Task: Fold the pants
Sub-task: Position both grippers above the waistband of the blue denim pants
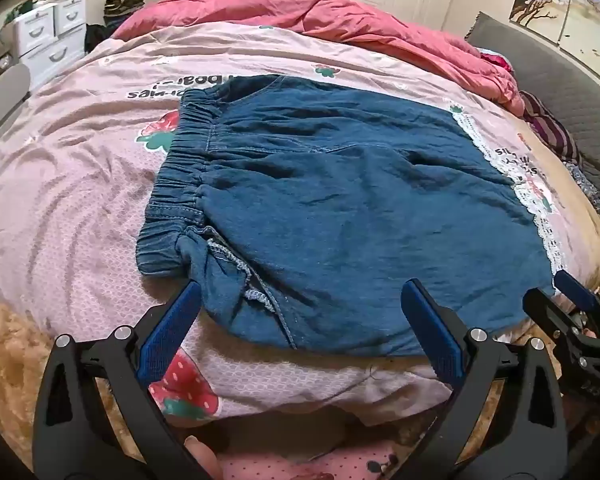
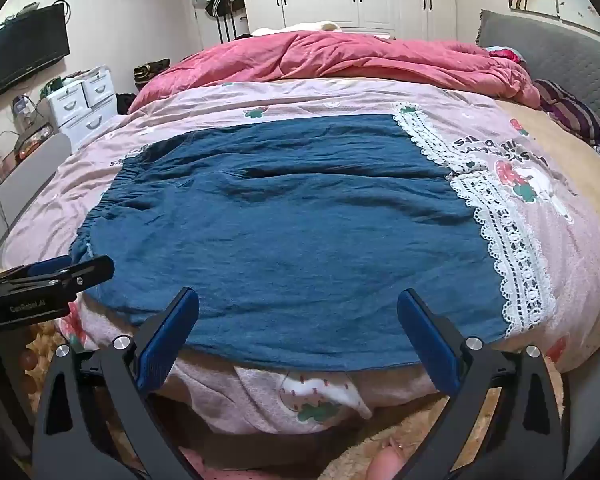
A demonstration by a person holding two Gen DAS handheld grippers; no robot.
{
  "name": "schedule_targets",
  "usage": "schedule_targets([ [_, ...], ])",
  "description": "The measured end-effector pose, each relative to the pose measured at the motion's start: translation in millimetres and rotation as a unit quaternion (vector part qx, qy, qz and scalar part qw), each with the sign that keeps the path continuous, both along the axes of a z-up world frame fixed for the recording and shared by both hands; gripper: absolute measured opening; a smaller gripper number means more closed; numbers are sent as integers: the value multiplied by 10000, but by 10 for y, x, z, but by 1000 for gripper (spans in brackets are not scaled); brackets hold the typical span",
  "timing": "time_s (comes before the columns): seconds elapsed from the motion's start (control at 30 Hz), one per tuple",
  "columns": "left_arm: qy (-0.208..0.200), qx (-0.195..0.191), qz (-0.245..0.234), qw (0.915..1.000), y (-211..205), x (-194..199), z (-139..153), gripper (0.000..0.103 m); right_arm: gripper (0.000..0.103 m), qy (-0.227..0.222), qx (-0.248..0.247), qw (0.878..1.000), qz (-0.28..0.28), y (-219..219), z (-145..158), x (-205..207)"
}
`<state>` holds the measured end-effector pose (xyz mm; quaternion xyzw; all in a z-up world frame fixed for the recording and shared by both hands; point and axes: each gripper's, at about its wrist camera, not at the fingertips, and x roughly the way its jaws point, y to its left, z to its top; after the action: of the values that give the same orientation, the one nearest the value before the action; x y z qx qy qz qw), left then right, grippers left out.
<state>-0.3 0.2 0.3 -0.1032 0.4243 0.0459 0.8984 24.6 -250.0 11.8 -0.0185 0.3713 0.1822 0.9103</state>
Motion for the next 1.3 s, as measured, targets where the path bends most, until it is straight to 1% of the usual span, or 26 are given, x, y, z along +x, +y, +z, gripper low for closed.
schedule_targets([
  [0.03,-1,10,9,10000,0,1,0,94,99,-39,129,9999,18,-10,4,-6],
  [0.23,-11,-16,20,10000,7,-6,-12,94,99,-22,32,10000,70,31,-25,-2],
  [0.33,-14,7,1,10000,-75,41,33,94,99,-47,-54,9999,70,-4,-25,-10],
  [0.37,-23,17,-8,10000,-94,41,39,94,99,-56,-127,9999,68,79,-24,-34],
  [0.5,-46,54,-102,9999,-108,1,-2,94,99,-56,-122,9999,73,69,-18,-29],
  [1.3,-62,80,-90,9999,-116,-7,0,94,99,-44,-135,9999,76,57,-14,-47],
])
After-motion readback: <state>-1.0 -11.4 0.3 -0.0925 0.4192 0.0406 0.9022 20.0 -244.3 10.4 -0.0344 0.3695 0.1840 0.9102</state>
